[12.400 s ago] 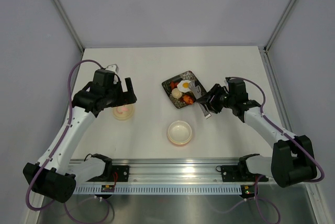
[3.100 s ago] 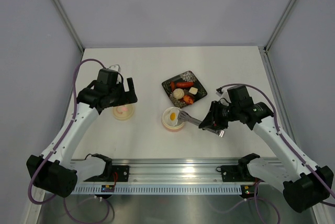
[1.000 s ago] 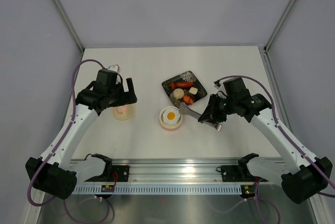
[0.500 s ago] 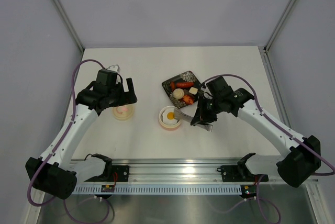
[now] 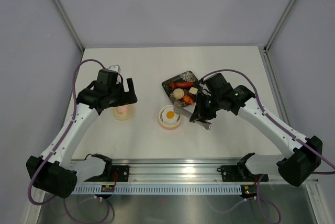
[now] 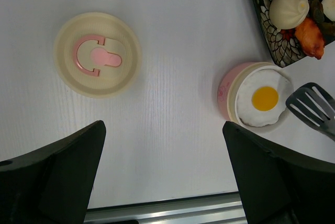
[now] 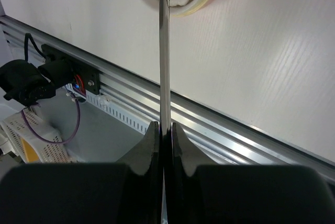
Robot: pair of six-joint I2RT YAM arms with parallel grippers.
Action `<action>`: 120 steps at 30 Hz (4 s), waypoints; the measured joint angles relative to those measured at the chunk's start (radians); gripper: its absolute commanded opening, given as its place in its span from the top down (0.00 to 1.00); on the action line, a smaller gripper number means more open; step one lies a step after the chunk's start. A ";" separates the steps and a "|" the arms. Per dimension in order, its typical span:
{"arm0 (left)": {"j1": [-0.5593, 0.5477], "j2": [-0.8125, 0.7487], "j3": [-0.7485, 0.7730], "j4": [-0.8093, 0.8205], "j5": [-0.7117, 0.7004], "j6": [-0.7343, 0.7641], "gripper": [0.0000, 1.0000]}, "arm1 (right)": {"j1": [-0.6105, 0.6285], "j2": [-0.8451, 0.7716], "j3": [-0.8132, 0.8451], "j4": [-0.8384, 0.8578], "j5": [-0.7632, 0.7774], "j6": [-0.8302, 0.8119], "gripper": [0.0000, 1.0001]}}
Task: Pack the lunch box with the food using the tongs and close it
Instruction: Place the fake food in the packing box, then place the clamp at the center of the board, then pick up the box lid from the center of the board.
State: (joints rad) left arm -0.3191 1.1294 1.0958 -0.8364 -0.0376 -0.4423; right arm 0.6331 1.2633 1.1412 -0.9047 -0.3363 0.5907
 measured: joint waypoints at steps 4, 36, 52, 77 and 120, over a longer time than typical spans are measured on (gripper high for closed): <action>0.000 0.000 0.000 0.000 0.000 0.000 0.01 | 0.000 -0.001 0.076 -0.024 0.029 -0.003 1.00; 0.000 0.007 0.000 0.000 0.000 0.000 0.01 | 0.054 0.098 0.076 -0.072 0.092 -0.045 1.00; 0.000 0.007 0.000 0.000 0.000 0.000 0.01 | 0.055 0.097 0.140 -0.096 0.186 -0.044 1.00; 0.000 -0.011 -0.010 -0.001 -0.003 0.008 0.01 | -0.390 0.196 -0.037 0.193 0.802 -0.061 0.98; 0.105 0.426 -0.070 0.054 -0.199 -0.156 0.11 | -0.461 -0.026 -0.062 0.251 0.499 -0.070 0.04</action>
State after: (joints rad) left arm -0.2138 1.5558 1.0256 -0.7826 -0.2363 -0.5980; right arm 0.1722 1.2369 1.0790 -0.6537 0.1623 0.5205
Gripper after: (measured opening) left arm 0.908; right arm 0.960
